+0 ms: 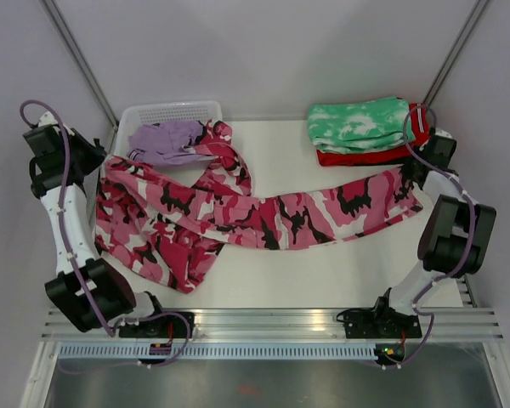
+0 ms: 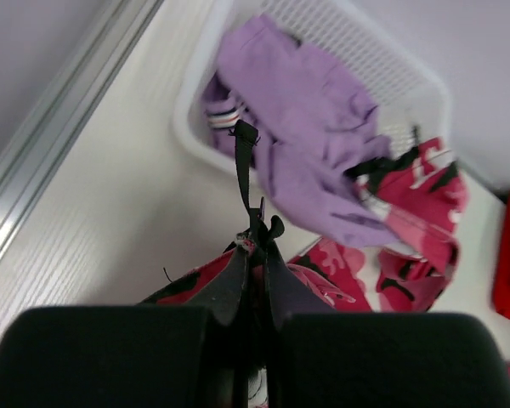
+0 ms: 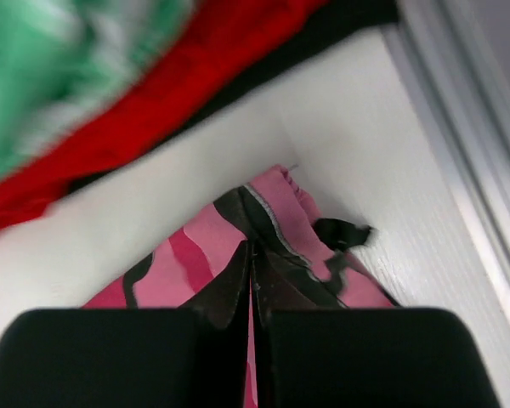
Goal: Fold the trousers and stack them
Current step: Flatten the trousers out
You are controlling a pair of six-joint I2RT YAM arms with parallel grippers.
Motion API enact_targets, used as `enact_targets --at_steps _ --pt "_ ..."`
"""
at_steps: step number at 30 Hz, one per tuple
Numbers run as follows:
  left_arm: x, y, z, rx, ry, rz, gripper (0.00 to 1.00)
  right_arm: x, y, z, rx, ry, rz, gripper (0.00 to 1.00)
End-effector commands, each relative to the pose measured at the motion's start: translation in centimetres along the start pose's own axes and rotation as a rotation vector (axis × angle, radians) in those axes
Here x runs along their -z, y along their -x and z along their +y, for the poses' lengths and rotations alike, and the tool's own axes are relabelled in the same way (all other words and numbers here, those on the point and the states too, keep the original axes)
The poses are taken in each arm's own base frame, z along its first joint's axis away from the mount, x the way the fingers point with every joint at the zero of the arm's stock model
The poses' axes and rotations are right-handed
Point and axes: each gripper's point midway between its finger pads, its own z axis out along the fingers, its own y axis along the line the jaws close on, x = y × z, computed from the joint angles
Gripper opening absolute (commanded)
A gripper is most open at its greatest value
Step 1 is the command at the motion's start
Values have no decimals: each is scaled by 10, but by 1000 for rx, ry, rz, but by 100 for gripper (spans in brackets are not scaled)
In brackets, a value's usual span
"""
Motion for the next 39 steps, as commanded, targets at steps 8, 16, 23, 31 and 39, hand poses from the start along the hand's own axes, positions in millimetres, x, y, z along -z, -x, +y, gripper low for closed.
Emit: enact_targets --at_steps 8,16,23,31,39 --pt "215 91 -163 -178 -500 -407 2 279 189 80 -67 310 -719 0" --pt "414 106 -291 -190 -1094 -501 2 362 184 90 -145 350 -786 0" --pt "493 103 -298 -143 -1175 -607 2 414 186 109 -80 478 -897 0" --pt "240 82 -185 43 -427 -284 2 387 215 96 -46 337 -851 0" --pt "121 66 -71 25 78 -275 2 258 188 105 -72 409 -670 0"
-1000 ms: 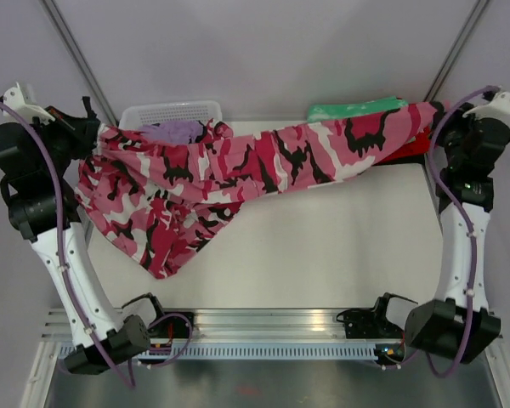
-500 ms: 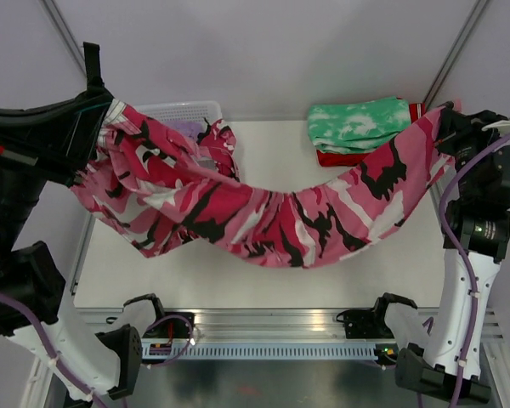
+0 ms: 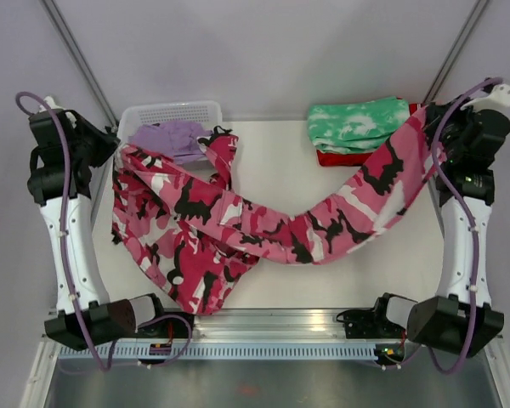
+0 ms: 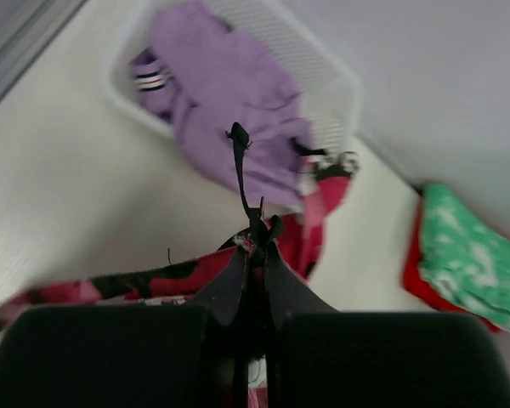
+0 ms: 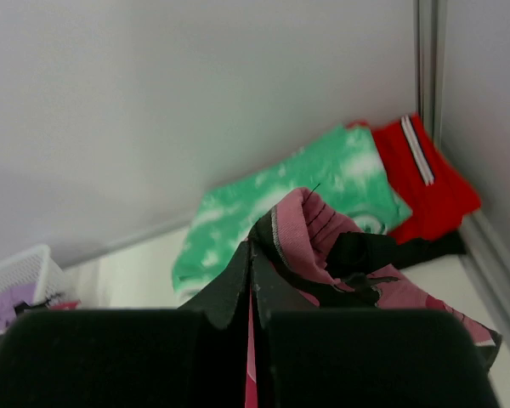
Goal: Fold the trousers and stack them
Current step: Flatten the trousers out
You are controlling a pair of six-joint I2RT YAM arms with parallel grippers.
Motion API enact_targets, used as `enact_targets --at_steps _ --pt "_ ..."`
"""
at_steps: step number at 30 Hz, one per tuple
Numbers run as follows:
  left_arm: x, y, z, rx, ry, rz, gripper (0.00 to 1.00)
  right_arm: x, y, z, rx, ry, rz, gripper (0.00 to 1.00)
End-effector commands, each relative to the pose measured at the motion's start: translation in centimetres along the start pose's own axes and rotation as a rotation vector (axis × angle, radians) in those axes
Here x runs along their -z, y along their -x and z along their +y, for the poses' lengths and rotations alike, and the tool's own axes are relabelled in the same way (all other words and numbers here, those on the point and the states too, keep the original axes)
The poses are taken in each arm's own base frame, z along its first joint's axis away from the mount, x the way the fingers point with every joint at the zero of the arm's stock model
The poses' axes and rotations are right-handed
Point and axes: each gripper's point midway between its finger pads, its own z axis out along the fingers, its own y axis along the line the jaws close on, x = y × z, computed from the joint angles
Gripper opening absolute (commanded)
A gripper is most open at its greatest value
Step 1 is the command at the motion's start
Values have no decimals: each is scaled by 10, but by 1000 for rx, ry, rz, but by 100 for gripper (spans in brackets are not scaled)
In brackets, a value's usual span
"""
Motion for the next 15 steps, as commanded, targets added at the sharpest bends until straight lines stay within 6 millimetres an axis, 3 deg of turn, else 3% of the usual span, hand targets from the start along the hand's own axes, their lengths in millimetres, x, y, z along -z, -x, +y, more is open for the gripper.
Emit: enact_targets --at_steps 1,2,3,4,7,10,12,15 --pt "1 37 53 -96 242 -180 2 -33 -41 -12 -21 42 40 0" --pt "-5 41 71 -80 296 -188 2 -40 -48 -17 -21 38 51 0" --pt "-20 33 90 -64 340 -153 2 -48 -53 -20 -18 39 53 0" --pt "-27 30 101 -51 368 -142 2 -61 -70 -29 -27 26 88 0" --pt "-50 20 142 -16 442 -114 2 -87 -85 -35 -29 48 116 0" --pt "-67 9 173 -6 503 -74 2 -108 -83 -35 -25 74 105 0" --pt "-76 2 195 11 572 -55 2 -121 -70 -33 -15 88 66 0" --pt "-87 -1 216 21 626 -58 2 -151 -94 -49 -16 70 113 0"
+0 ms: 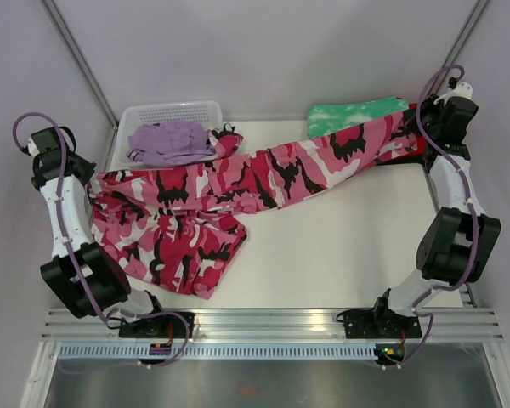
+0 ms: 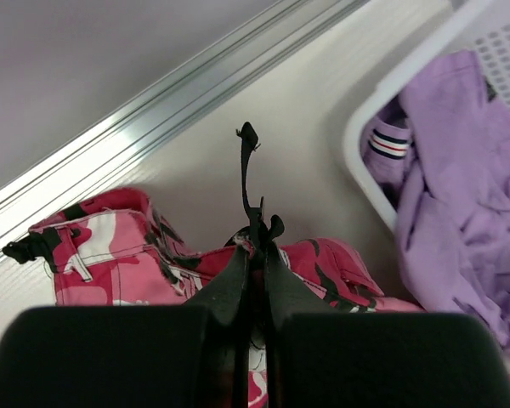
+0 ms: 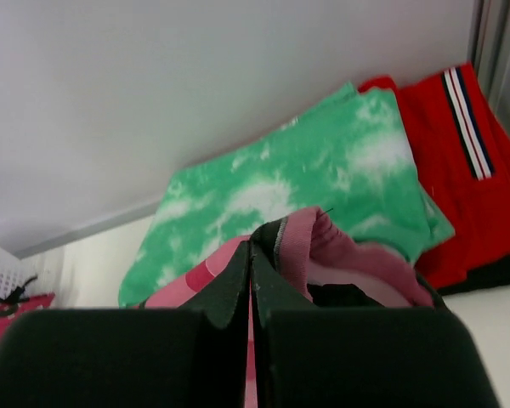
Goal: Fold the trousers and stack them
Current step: Flatten the trousers out
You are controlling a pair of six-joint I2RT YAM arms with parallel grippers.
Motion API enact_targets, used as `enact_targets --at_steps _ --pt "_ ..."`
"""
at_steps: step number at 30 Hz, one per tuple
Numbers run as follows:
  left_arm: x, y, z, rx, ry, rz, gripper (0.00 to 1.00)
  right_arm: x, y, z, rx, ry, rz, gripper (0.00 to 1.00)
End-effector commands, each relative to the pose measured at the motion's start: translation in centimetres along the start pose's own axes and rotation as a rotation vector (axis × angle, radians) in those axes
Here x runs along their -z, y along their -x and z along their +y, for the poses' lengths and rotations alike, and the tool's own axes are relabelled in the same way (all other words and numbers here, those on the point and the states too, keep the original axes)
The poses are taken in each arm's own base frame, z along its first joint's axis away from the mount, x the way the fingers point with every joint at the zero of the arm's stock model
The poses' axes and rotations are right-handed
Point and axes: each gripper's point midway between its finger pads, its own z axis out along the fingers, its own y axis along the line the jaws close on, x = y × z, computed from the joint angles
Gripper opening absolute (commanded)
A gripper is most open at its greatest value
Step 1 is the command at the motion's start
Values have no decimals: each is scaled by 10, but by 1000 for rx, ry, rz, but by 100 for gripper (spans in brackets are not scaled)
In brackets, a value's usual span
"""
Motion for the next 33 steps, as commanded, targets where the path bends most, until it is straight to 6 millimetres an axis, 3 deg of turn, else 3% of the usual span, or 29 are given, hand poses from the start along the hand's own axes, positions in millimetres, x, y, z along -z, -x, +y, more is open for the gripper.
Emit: enact_targets --at_steps 1,3,4,9,10,12,13,14,15,16,17,18,19,21,22,23,24,26,27,28,29,30,31,32,33 --pt "-29 19 14 -7 65 -82 2 -28 47 10 57 63 -133 0" --pt "-44 12 15 -26 71 -55 2 -43 37 1 50 45 -86 0" --pt "-56 4 18 -38 84 -28 2 -56 19 -9 41 35 -37 0" --pt "-77 -9 39 -69 186 11 2 -67 -26 -26 11 12 91 0" --pt "-79 -9 41 -77 200 12 2 -66 -29 -25 9 18 105 7" --pt "-82 -8 41 -91 208 33 7 -57 -35 -22 10 22 144 35" --pt "-82 -11 34 -95 170 59 15 -52 -36 -17 15 35 156 67" --pt "-79 -10 25 -109 126 72 49 -46 -37 -16 14 30 171 79" --pt "-72 -8 14 -106 73 79 71 -34 -26 -7 36 37 152 90" --pt "-61 -12 -16 -110 -77 123 82 -25 -26 1 48 45 167 98" --pt "-41 -9 -35 -152 -160 118 90 -17 -23 9 60 57 170 98" --pt "-26 -10 -48 -186 -192 113 93 1 -5 24 81 74 135 98" --pt "-2 -12 -79 -265 -235 81 95 14 -1 33 81 83 134 98" --pt "46 -22 -105 -412 -284 44 99 48 19 54 77 107 88 98" --pt "76 -45 -136 -500 -359 37 99 61 21 61 60 121 88 98" --pt "96 -61 -149 -543 -416 44 100 83 22 76 56 166 84 98" --pt "136 -91 -170 -604 -517 51 100 92 19 81 42 185 89 98" --pt "158 -138 -171 -643 -563 112 100 108 10 90 -14 215 96 98" --pt "167 -156 -168 -660 -561 129 100 120 -9 93 -30 241 126 98" --pt "184 -196 -159 -741 -576 169 100 126 -19 95 -41 250 140 98" --pt "194 -219 -153 -740 -583 211 99 128 -46 86 -74 229 190 98" --pt "202 -240 -147 -766 -597 242 98 138 -51 88 -69 235 187 98" --pt "215 -284 -130 -868 -622 292 98 143 -64 84 -76 223 220 98" --pt "223 -302 -120 -860 -621 325 98 146 -82 76 -73 200 259 98" --pt "226 -319 -110 -884 -611 350 97 153 -86 75 -70 192 264 98"
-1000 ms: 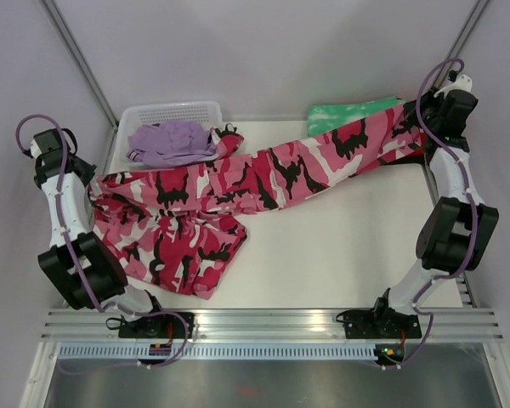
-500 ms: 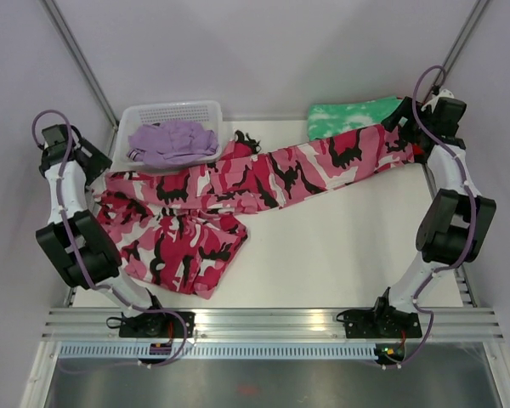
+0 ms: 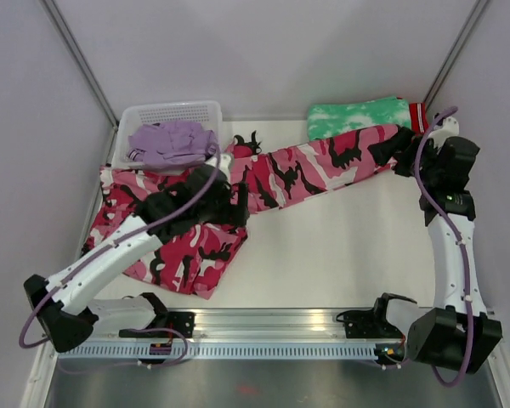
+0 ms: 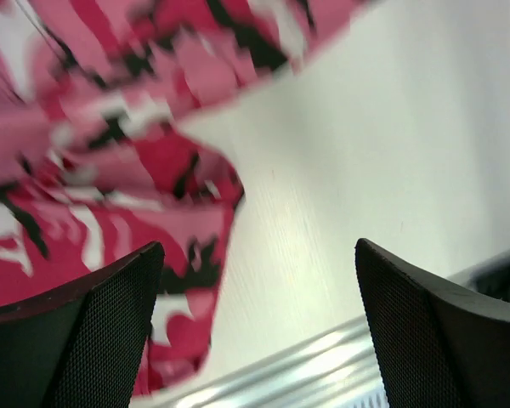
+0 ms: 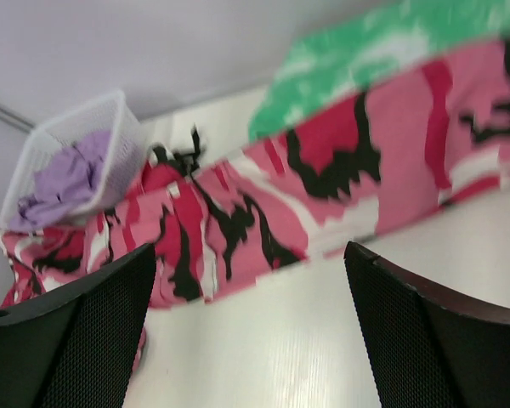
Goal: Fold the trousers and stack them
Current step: Flatten the trousers out
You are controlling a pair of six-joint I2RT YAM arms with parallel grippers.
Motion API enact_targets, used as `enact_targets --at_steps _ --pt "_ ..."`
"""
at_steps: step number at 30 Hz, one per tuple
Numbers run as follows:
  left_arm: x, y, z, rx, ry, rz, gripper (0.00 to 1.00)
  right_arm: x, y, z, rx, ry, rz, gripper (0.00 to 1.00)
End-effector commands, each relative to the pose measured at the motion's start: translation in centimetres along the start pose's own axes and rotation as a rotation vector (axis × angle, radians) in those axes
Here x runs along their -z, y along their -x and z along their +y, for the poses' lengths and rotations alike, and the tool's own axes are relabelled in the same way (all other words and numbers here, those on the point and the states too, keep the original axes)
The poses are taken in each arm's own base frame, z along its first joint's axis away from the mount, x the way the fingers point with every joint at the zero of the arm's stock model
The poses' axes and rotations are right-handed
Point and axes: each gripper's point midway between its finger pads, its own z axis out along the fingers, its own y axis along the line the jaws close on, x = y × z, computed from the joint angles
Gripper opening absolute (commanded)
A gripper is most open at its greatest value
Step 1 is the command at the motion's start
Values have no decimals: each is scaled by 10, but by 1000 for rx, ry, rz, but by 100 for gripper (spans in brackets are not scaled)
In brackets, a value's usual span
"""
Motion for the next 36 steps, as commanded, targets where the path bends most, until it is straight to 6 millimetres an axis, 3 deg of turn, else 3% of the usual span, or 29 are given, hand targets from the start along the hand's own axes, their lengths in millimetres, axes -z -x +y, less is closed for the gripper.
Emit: enact_targets --at_steps 1,5,7,9,15,17,21,23,27,28,30,31,34,36 --pt "-12 -111 -2 -24 141 246 95 7 -67 -18 -105 -52 176 98" --pt "-17 -182 0 -146 266 371 94 24 -88 -14 -127 -43 175 98" --pt "-22 -200 6 -179 345 376 94 28 -96 -11 -136 -34 185 98" --pt "-33 -213 26 -230 477 387 94 33 -104 -9 -143 -26 198 98" --pt "-55 -211 45 -215 604 303 84 43 -130 5 -148 28 252 98" --pt "-62 -213 50 -201 600 304 76 45 -142 5 -155 33 275 98" --pt "-85 -221 57 -173 534 333 70 47 -150 -1 -142 7 279 98" --pt "-91 -221 51 -175 500 333 64 46 -151 -2 -151 7 280 98" --pt "-95 -220 36 -154 423 349 38 39 -154 -2 -174 20 279 98" --pt "-95 -219 33 -149 409 349 20 38 -160 -4 -188 20 295 98" --pt "-91 -213 24 -127 366 355 2 35 -163 -2 -192 36 299 98" --pt "-85 -210 22 -129 355 369 2 34 -167 1 -197 53 315 98" --pt "-60 -173 -15 -68 168 319 2 33 -177 7 -191 79 343 98" --pt "-23 -127 -41 21 -11 209 2 32 -182 13 -191 99 353 98"
